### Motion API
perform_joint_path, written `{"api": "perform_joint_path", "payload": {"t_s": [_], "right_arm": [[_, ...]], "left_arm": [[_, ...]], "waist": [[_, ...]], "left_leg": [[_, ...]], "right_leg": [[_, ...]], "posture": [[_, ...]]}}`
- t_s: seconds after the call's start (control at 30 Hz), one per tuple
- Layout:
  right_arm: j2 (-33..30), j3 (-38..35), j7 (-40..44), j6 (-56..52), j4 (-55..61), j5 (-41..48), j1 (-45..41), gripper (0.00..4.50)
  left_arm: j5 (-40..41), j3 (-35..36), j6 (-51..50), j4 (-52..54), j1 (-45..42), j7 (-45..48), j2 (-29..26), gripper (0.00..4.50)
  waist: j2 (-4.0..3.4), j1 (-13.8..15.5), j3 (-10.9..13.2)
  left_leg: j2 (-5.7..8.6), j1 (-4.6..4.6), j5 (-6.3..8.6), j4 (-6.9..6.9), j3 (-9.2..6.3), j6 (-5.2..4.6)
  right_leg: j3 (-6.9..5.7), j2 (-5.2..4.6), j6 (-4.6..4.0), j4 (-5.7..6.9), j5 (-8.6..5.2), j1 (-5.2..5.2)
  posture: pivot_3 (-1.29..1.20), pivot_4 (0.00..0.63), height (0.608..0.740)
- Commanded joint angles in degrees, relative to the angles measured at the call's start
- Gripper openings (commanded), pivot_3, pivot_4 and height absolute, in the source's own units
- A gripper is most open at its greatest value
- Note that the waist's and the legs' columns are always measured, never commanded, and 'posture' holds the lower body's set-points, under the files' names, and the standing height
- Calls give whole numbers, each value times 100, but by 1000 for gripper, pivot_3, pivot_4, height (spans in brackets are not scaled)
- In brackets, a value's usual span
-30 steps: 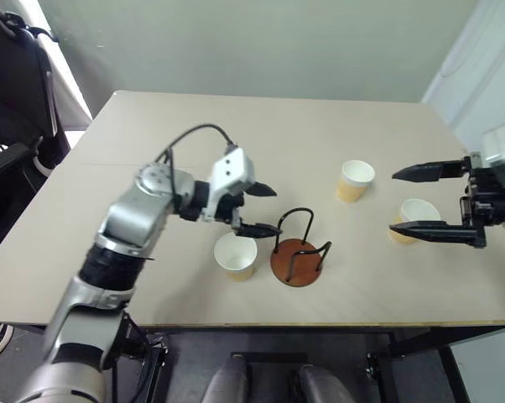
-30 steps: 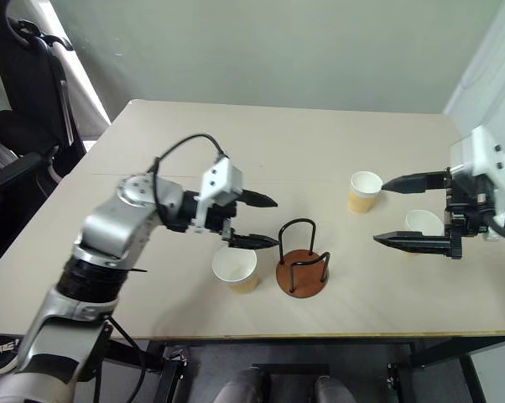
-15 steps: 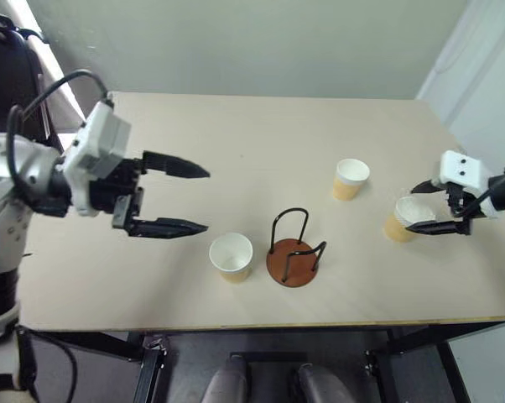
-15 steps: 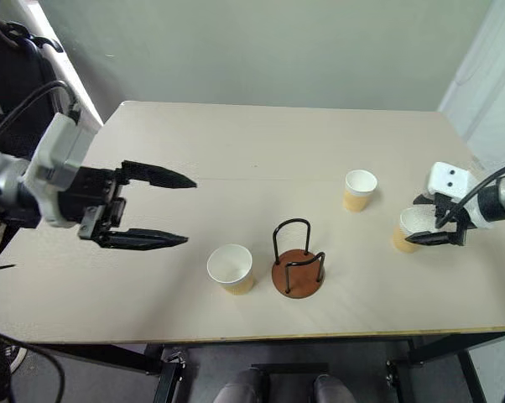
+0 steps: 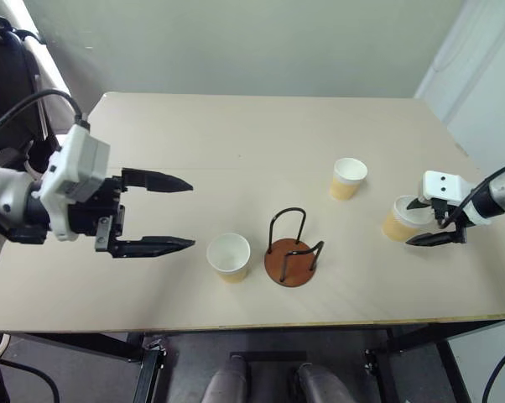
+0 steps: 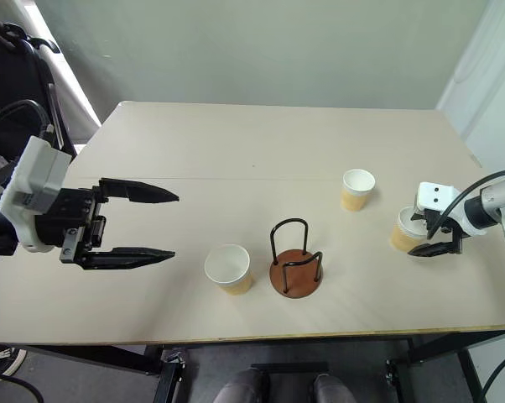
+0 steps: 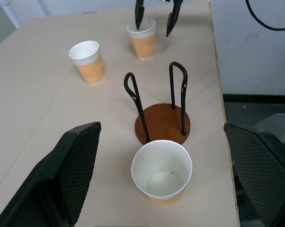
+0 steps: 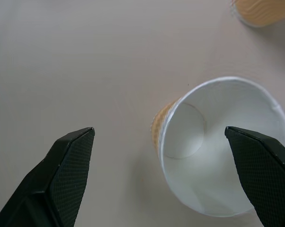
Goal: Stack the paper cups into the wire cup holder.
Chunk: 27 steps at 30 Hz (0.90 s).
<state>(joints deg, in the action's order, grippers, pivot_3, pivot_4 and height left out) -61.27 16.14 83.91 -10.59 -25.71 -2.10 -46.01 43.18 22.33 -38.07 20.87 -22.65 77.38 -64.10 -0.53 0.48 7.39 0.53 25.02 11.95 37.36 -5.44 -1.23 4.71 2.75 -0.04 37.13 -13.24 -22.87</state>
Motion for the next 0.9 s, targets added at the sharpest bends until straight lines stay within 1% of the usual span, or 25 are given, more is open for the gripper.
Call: {"api": "perform_joint_path", "payload": {"t_s": [0.03,0.13,0.17,0.27,0.33,0.47,0.6,0.73,0.8,0.9], "right_arm": [[6,-113,42,91,-60,-95,-164,4500],[63,-103,33,133,-104,-167,-157,3871],[69,-107,40,137,-97,-185,-150,3538],[87,-146,106,117,-22,-180,-144,2458],[112,-145,109,111,-27,-194,-169,1626],[153,-159,79,126,-70,-227,-235,102],[104,-358,293,32,213,64,-272,46],[69,-994,794,-611,1237,1151,-538,46],[129,-1267,854,-1002,1775,1711,-771,46],[405,-1499,814,-1560,2606,2503,-1142,46]], "left_arm": [[250,330,-96,233,156,-134,-46,4454],[380,378,-153,392,312,-315,0,4500],[400,411,-159,402,340,-379,-8,4500],[432,509,-144,411,457,-429,-62,4500],[444,518,-128,414,485,-456,-76,4500],[460,504,-115,414,500,-512,-80,4500],[468,520,-96,395,539,-556,-100,4500],[439,694,-130,360,670,-595,-156,4500],[431,790,-150,353,776,-593,-180,4500],[356,797,-92,325,903,-583,-202,4500]], "waist": [[0,-2,0],[0,-2,0],[0,-2,0],[-1,-4,1],[-1,-4,1],[-1,-4,1],[-1,-4,1],[-10,-25,6],[-9,-37,5],[0,-50,0]], "left_leg": [[-1,0,-4,-12,1,7],[-9,-2,-9,-29,4,14],[-12,-2,-9,-32,5,15],[-15,-3,-10,-37,6,17],[-17,-4,-11,-39,6,18],[-17,-4,-14,-37,7,22],[-17,-6,-15,-37,7,24],[-17,-3,-15,-40,12,25],[-19,-2,-19,-49,14,31],[-25,-7,-33,-77,14,53]], "right_leg": [[0,0,-3,0,1,-4],[-6,1,-13,-1,-3,-8],[-7,3,-15,0,-4,-10],[-8,6,-21,4,-6,-15],[-9,7,-25,6,-8,-15],[-9,7,-28,6,-6,-15],[-9,7,-29,10,-6,-15],[-8,7,-34,15,-9,-23],[-8,8,-48,22,-17,-31],[-8,14,-60,21,-24,-35]], "posture": [[0,150,740],[0,150,740],[0,150,740],[0,150,740],[0,150,740],[0,150,740],[0,150,740],[0,150,740],[0,150,740],[0,150,740]]}}
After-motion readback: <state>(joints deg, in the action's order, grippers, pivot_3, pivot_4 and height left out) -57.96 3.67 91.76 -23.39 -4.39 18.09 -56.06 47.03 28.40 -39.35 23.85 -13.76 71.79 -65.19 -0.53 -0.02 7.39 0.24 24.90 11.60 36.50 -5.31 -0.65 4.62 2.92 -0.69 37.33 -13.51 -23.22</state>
